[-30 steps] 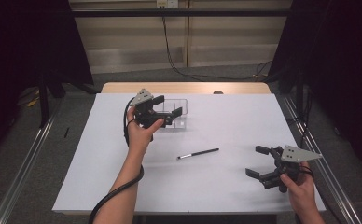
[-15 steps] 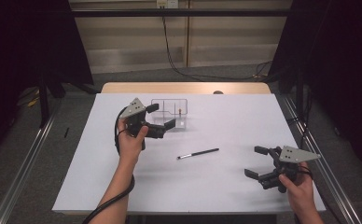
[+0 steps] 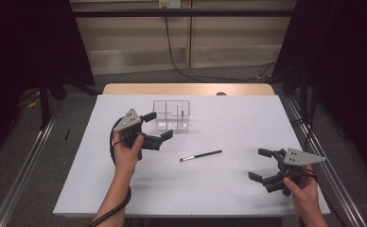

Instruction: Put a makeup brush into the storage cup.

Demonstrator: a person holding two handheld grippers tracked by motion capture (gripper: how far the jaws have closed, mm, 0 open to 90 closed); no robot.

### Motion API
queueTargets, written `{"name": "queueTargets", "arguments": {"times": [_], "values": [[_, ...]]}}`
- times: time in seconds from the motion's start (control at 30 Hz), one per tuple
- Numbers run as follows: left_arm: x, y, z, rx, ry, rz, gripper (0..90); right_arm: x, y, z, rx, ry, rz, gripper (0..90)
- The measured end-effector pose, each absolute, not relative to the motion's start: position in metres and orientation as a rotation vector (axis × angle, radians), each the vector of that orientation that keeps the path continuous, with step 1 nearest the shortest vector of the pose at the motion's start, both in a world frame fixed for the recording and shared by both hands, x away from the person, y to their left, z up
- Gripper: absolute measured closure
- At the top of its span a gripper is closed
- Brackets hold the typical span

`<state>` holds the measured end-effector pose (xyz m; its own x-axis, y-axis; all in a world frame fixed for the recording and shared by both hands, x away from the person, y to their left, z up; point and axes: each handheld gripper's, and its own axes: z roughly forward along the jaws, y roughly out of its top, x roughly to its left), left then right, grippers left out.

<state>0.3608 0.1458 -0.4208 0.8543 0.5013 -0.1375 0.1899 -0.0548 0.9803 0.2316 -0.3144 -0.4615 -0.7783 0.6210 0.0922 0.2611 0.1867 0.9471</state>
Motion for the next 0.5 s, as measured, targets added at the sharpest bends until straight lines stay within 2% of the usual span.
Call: {"name": "queueTargets", "arguments": {"times": [0.5], "values": [[0.342,0.17,-0.431,1.638,0.543,0.266,0.0,0.232,-0.313,-0.459,0.824,2.152,1.624,3.0]]}}
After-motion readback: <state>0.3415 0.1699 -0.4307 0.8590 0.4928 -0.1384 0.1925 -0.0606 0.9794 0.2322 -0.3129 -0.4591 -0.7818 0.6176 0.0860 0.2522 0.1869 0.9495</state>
